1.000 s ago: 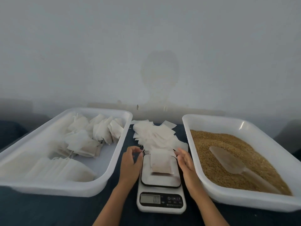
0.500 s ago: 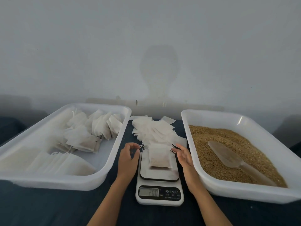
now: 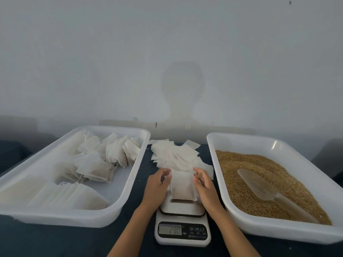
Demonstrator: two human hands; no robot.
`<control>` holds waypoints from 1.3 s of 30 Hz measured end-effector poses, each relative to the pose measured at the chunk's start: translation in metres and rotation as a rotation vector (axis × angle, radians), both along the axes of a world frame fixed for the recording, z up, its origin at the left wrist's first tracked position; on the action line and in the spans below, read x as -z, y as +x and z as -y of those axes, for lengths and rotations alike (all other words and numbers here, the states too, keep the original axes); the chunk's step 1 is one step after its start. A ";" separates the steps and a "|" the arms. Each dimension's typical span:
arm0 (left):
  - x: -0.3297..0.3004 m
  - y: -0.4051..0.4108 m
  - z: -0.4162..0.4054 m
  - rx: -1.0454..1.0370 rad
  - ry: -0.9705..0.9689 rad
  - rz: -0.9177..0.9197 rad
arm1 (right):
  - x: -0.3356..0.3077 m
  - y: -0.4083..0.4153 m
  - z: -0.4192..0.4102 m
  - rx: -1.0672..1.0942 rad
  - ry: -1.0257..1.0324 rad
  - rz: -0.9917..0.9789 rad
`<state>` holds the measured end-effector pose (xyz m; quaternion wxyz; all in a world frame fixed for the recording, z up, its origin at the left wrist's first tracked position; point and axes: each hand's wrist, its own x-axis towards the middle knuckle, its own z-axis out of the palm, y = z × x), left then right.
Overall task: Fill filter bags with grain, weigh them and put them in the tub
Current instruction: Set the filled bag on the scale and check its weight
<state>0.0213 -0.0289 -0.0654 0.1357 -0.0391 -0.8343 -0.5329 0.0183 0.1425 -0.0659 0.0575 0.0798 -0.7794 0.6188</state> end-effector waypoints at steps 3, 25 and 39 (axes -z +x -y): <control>-0.015 -0.010 -0.009 0.048 -0.049 0.052 | -0.009 -0.011 0.009 0.063 0.026 -0.021; -0.134 -0.003 -0.068 0.266 0.009 -0.416 | -0.150 0.034 -0.024 0.272 0.368 -0.522; -0.104 -0.009 -0.175 0.501 -0.657 -0.571 | -0.103 0.031 -0.169 0.175 0.504 -0.083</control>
